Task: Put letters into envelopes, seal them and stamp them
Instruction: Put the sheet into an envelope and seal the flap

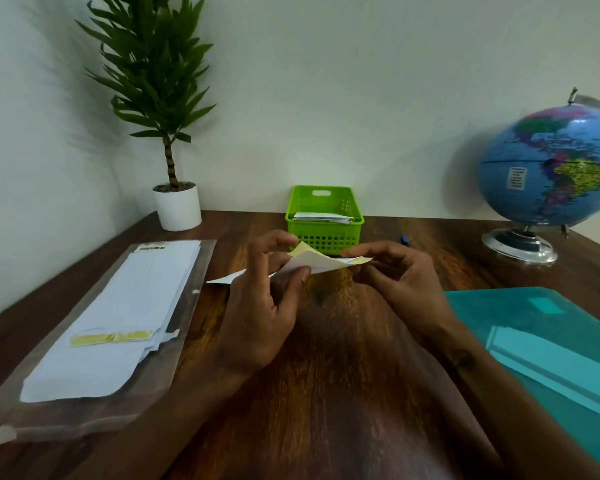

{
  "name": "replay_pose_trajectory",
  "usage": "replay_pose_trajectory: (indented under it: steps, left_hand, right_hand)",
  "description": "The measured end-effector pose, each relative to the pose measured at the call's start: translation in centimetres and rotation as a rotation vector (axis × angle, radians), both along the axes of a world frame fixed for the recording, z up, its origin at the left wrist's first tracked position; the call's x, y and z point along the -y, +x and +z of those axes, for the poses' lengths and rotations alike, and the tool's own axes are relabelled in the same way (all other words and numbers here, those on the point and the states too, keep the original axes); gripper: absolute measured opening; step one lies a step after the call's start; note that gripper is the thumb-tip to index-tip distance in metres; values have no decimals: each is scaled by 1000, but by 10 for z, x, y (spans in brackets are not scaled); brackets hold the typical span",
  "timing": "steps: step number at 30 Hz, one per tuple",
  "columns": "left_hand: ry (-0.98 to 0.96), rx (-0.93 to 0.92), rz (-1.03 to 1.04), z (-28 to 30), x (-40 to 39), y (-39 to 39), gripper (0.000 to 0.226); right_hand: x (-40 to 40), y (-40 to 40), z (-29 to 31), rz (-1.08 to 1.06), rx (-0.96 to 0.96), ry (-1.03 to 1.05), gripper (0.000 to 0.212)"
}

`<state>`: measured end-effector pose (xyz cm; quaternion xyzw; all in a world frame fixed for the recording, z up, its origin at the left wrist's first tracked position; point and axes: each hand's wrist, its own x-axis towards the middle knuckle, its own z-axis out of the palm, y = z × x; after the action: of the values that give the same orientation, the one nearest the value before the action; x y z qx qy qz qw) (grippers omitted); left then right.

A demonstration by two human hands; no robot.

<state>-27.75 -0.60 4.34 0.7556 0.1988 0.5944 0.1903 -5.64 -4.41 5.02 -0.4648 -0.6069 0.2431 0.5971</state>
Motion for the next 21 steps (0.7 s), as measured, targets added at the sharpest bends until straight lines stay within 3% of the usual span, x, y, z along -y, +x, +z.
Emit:
replay_pose_trajectory:
  steps: [5, 9, 14, 21]
  left_hand:
    - [28, 68, 99, 3, -5, -6, 44]
    - [80, 73, 151, 1, -9, -10, 29]
    - [236, -95, 194, 1, -10, -13, 10]
    - [328, -153, 203, 7, -5, -12, 26]
  right_hand:
    - [1, -17, 1, -257, 174, 173, 29]
    - [4, -33, -10, -482, 450, 440, 24]
    - [3, -40, -17, -434, 623, 529, 24]
    - [5, -38, -15, -465, 600, 548, 35]
